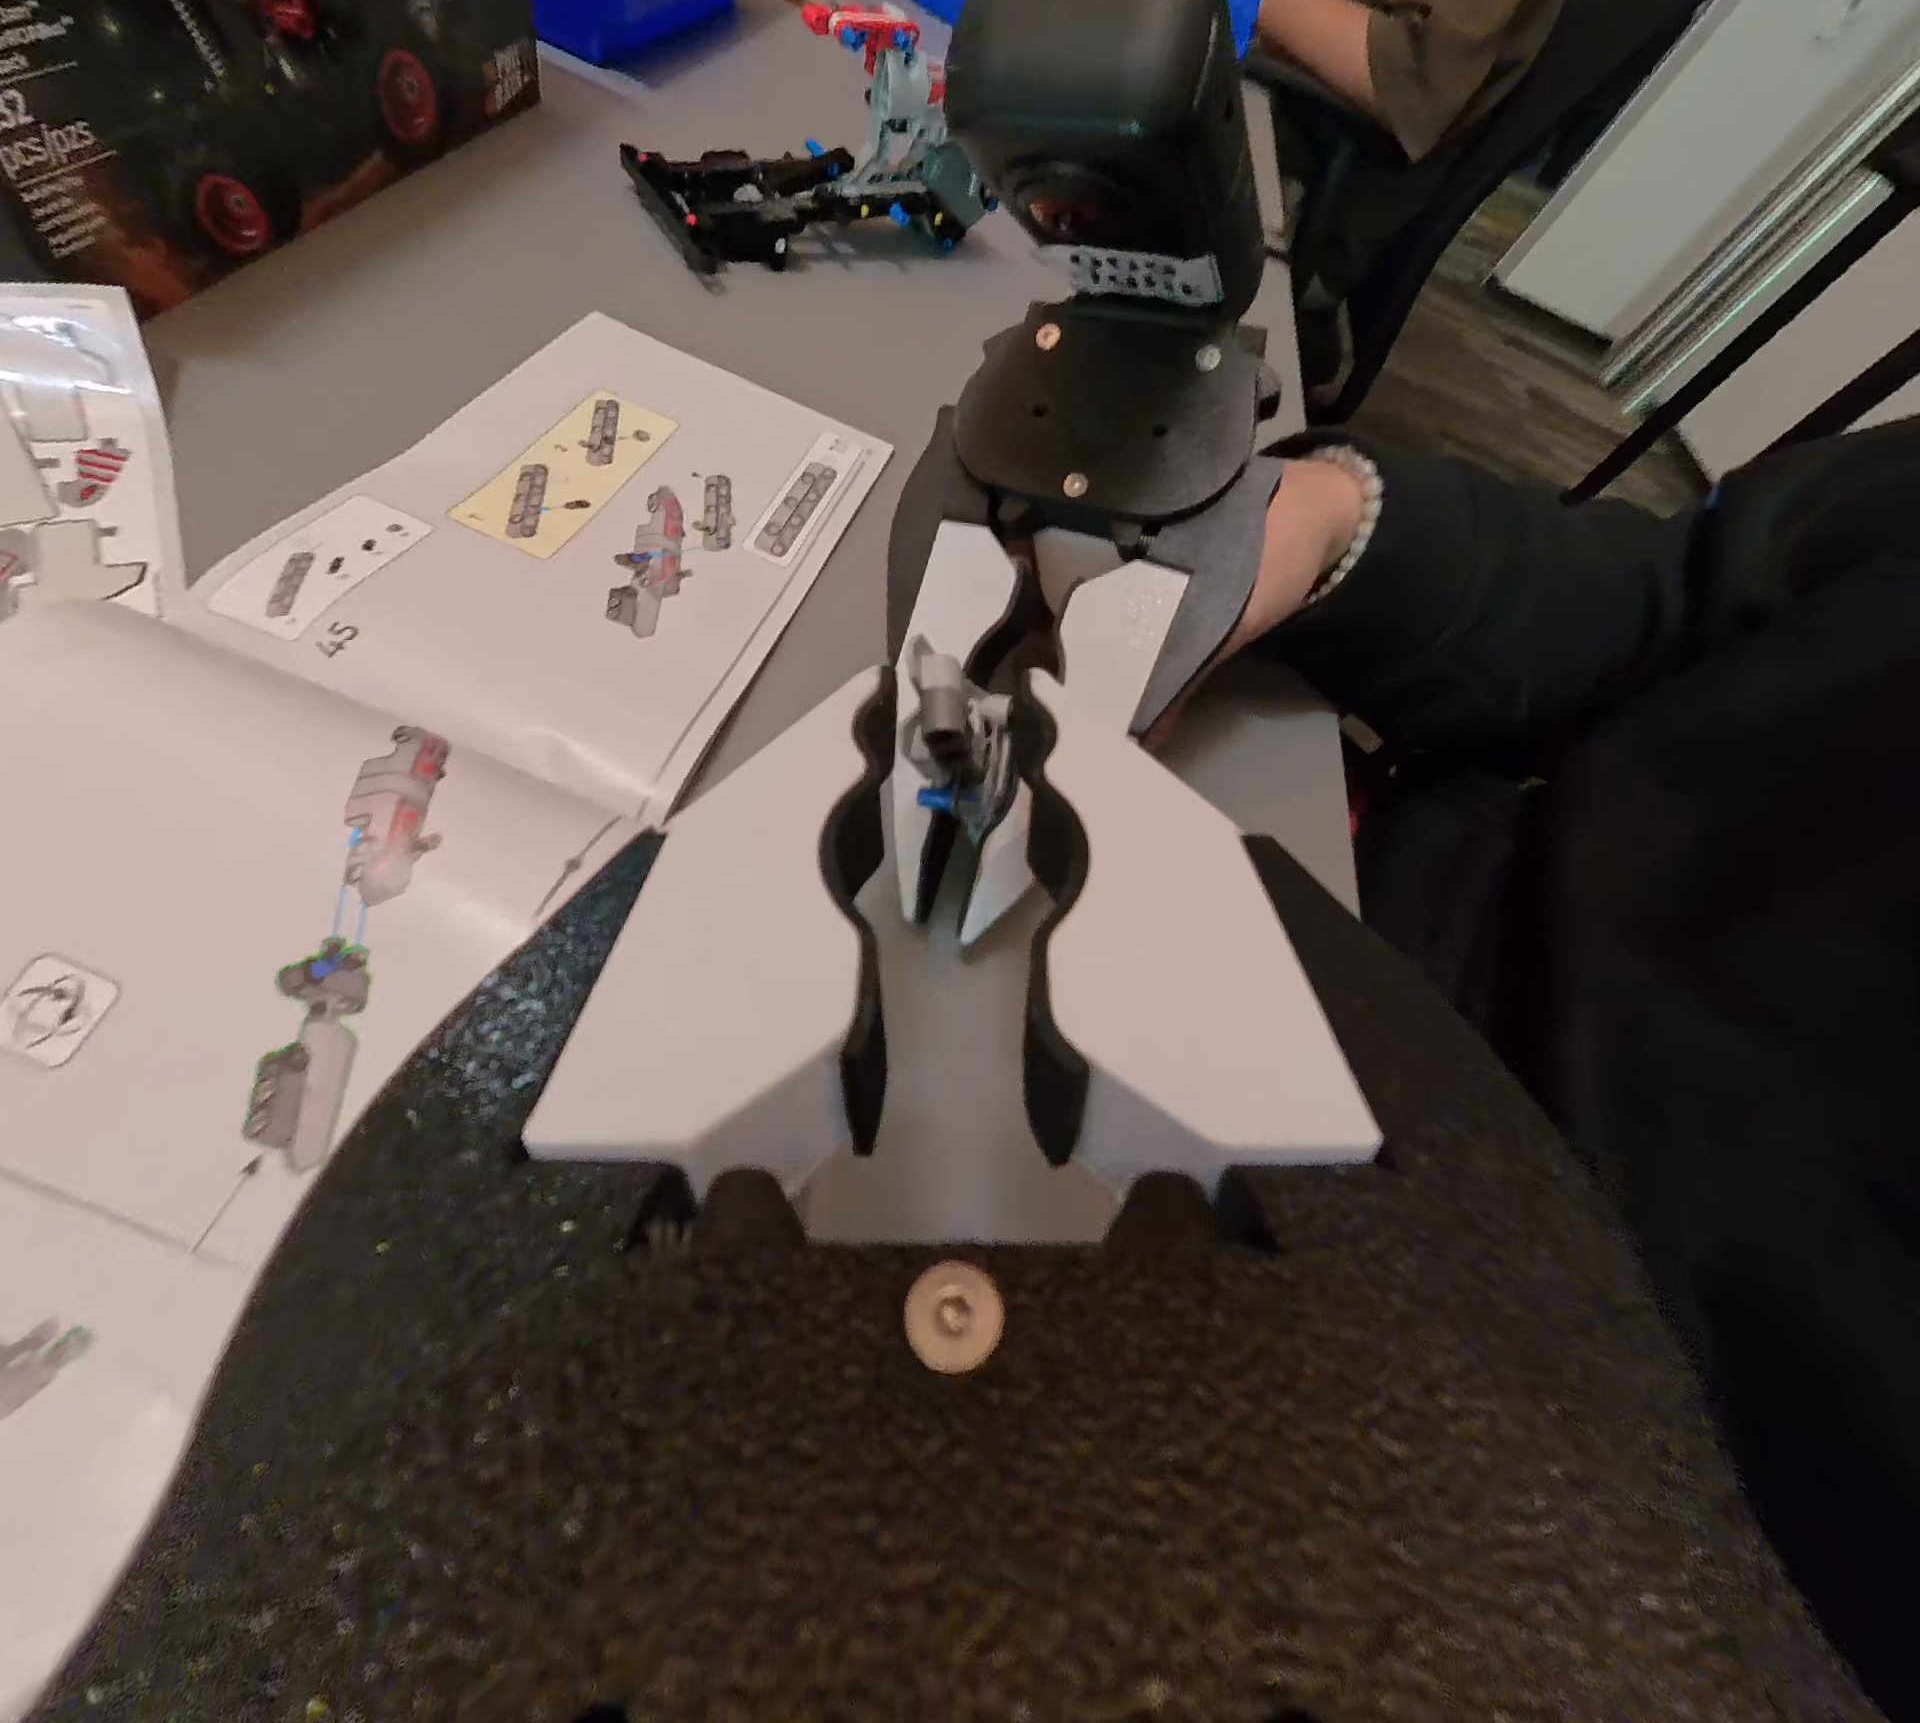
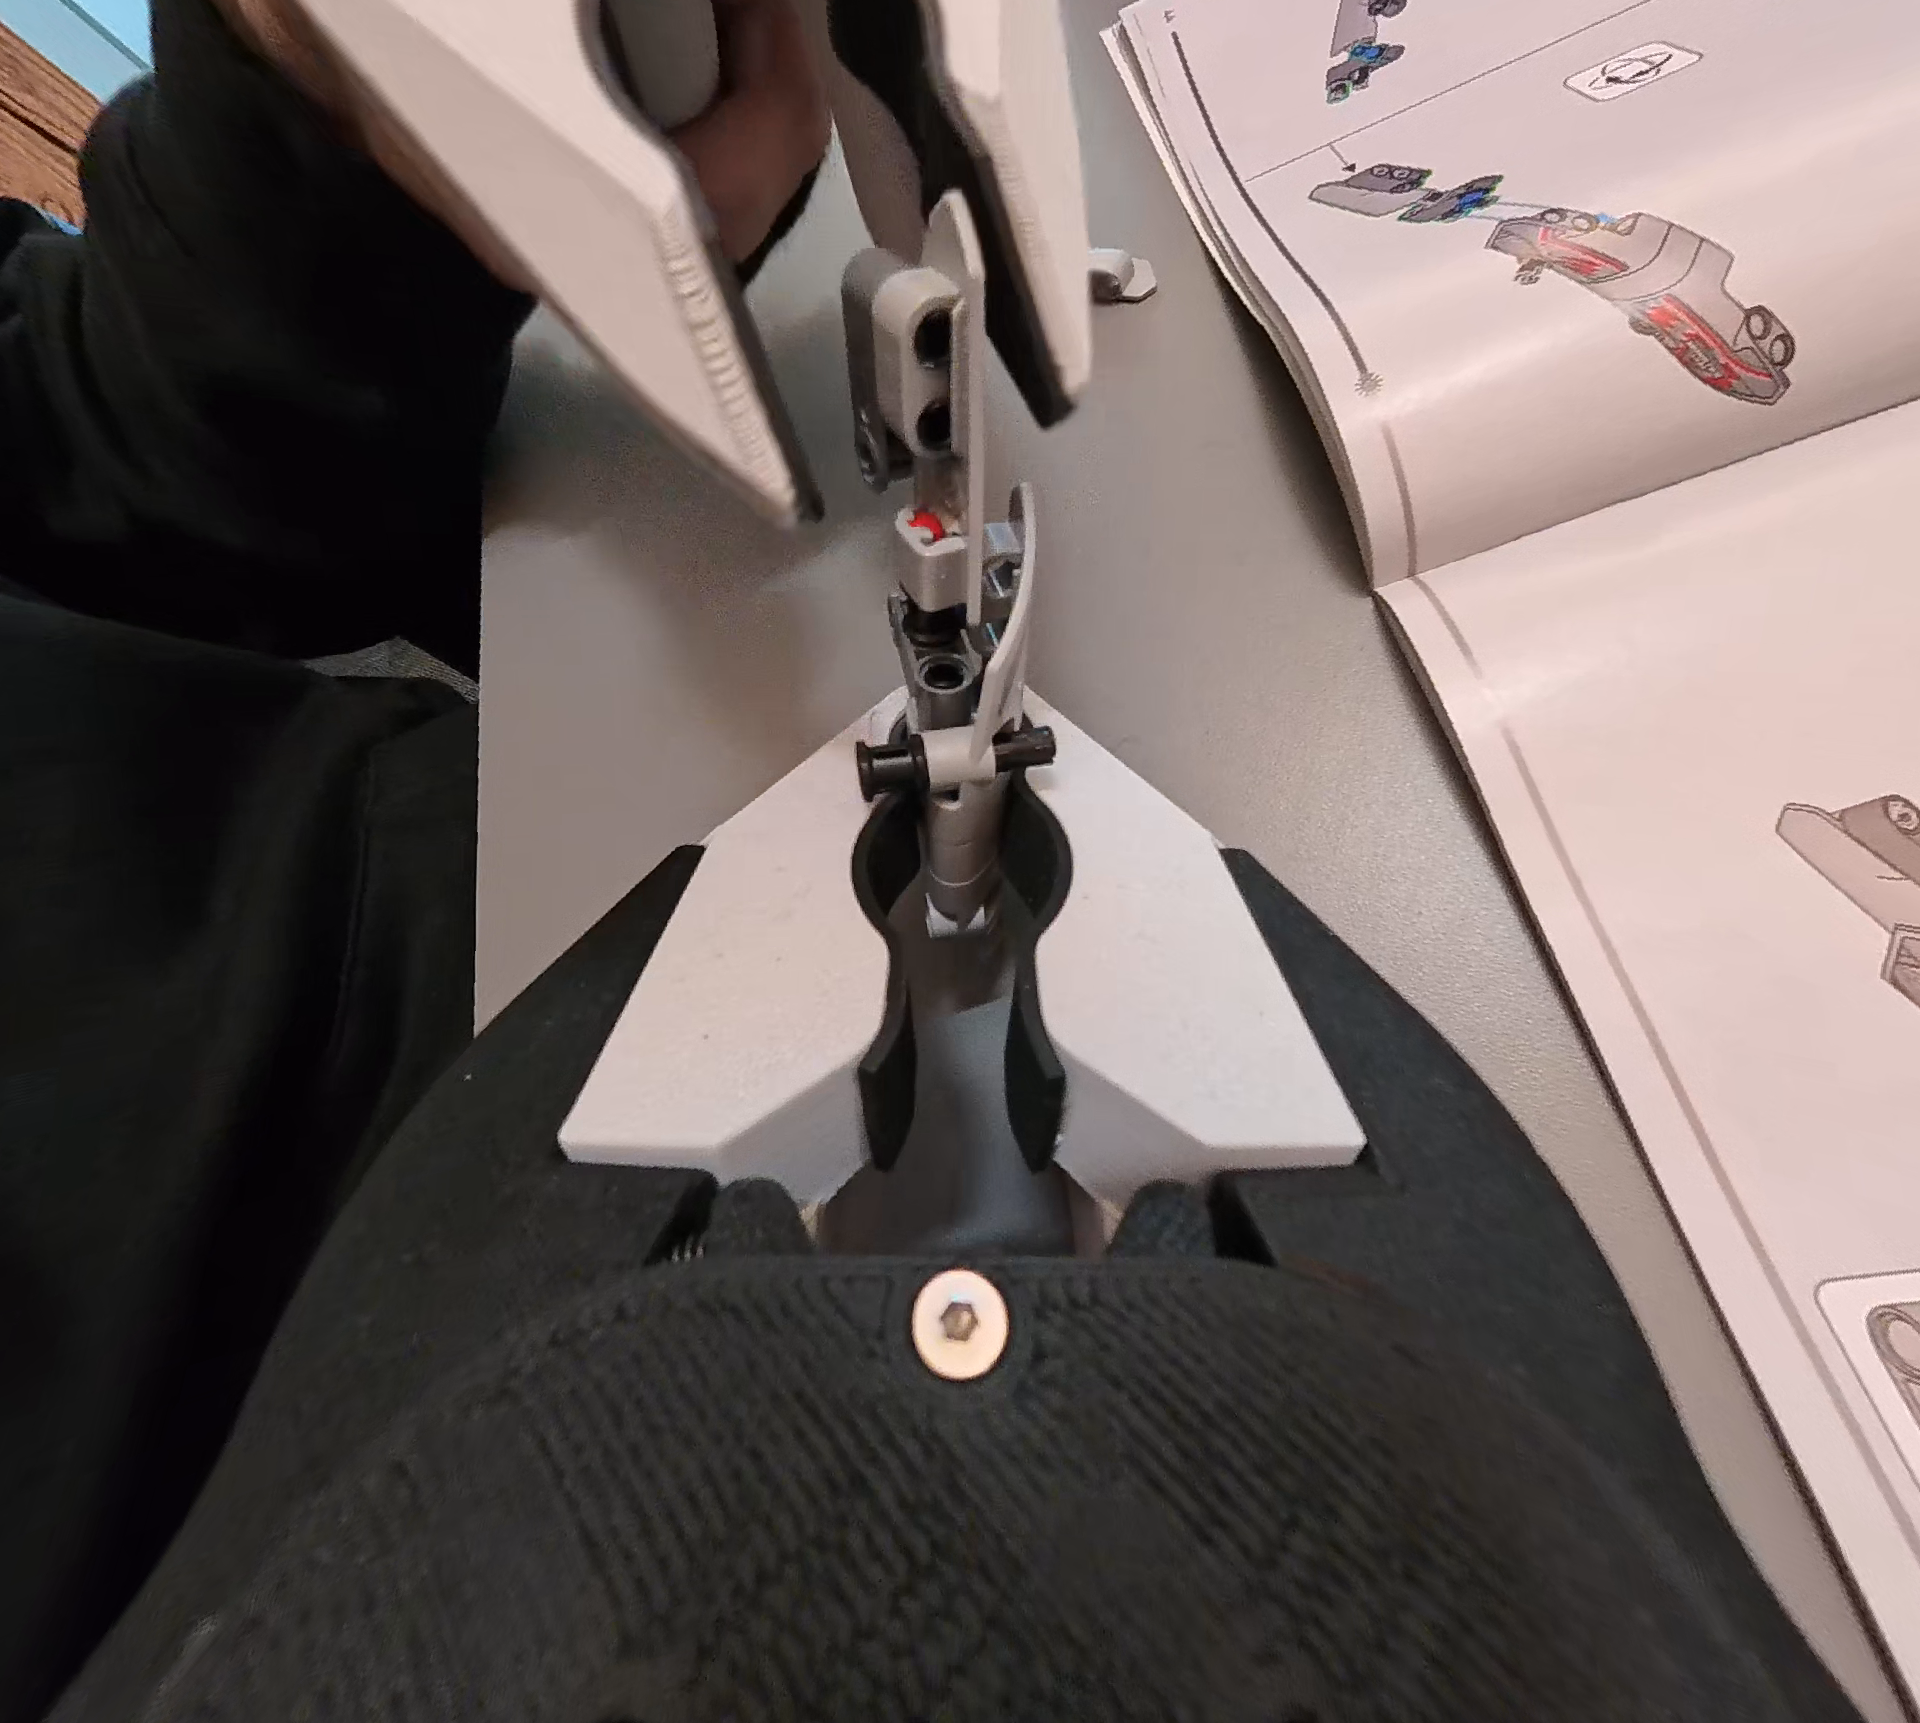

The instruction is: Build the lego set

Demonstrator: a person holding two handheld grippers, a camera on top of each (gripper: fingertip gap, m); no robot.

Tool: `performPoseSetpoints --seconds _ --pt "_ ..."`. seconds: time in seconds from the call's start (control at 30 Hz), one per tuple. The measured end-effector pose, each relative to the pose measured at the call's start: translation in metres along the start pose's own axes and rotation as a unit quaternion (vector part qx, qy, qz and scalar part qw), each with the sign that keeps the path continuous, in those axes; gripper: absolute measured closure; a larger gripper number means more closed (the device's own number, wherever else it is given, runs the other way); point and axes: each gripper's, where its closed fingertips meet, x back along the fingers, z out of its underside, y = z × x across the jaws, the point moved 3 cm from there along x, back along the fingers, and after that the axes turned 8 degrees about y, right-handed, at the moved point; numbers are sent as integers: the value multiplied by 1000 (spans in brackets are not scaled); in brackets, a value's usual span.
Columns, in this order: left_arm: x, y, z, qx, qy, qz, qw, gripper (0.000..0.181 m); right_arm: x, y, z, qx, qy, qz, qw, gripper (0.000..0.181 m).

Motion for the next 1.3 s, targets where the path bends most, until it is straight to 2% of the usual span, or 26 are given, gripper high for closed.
performPoseSetpoints --seconds 0.03,0.1,0.3,0.43,0.5,0.73,0.97,1.2,1.3 --pt "2 1 2 -7 9 -6 1000 163 0 0 0 1 0 0 1000 172" --pt "6 0 3 -19 17 -9 1000 171 0 1 0 5 2 0 1000 172" --pt "5 -8 2 -32 27 -2 999 165 -3 8 2 29 13 -6 999 172" --pt "3 -9 5 -46 38 -5 998 173 -3 9 2 34 14 -10 999 172" --pt "4 -7 7 -24 41 1 999 174 -4 10 3 33 16 -14 999 172" --pt "8 1 6 49 2 40 998 175 3 8 -1 9 -9 -41 999 172" --pt "6 11 1 119 -52 70 989 176 15 2 -7 -27 -57 -63 996 159" --pt "7 12 -3 140 -80 86 983 176 25 1 -12 -42 -94 -83 991 159" --pt "7 11 -4 119 -76 71 987 176 29 4 -13 -37 -108 -98 989 145"
